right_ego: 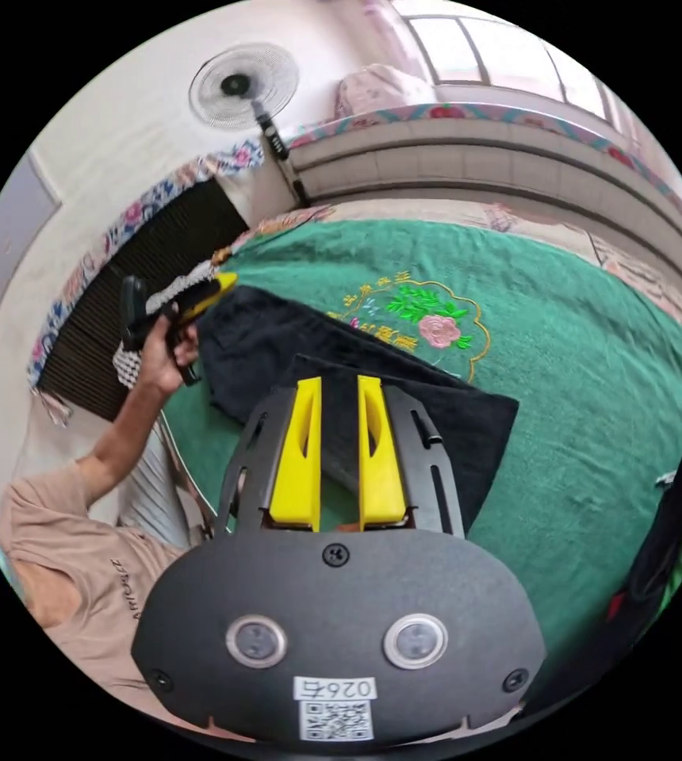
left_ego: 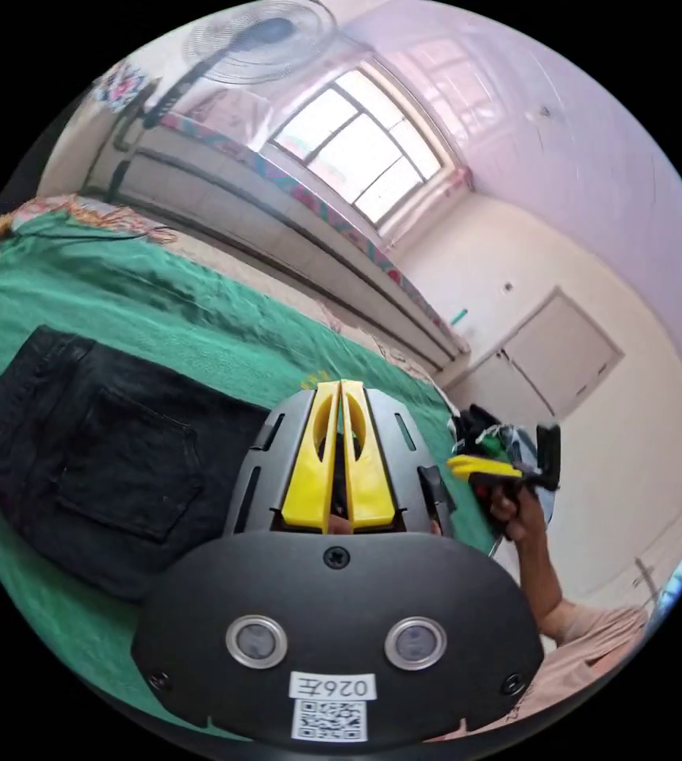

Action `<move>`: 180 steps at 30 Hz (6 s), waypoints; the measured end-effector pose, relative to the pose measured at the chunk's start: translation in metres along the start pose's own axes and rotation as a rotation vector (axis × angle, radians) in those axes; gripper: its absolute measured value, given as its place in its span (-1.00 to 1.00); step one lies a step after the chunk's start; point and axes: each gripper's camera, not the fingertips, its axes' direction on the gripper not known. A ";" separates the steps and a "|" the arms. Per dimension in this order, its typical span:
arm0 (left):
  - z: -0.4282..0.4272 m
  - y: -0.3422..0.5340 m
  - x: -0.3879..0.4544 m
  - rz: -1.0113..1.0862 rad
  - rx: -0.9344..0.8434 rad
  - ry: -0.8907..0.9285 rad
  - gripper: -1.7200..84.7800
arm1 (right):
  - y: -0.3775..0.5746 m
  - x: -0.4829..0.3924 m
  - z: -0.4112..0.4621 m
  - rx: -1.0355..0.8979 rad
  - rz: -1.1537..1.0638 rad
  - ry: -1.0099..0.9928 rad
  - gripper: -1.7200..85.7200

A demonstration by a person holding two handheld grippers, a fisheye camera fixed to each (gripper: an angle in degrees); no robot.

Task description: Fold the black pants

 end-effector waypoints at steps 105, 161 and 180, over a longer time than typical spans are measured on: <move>0.096 0.087 -0.193 0.289 -0.448 -0.077 -0.97 | 0.261 0.344 0.339 -0.319 -0.200 0.090 -0.98; -0.051 0.188 -0.323 0.169 -0.403 0.081 -0.76 | 0.488 0.736 0.304 -0.020 0.001 -0.059 -0.91; -0.538 0.405 -0.221 0.151 0.322 -0.506 -0.78 | 0.676 0.265 0.606 0.234 -0.726 0.166 -0.94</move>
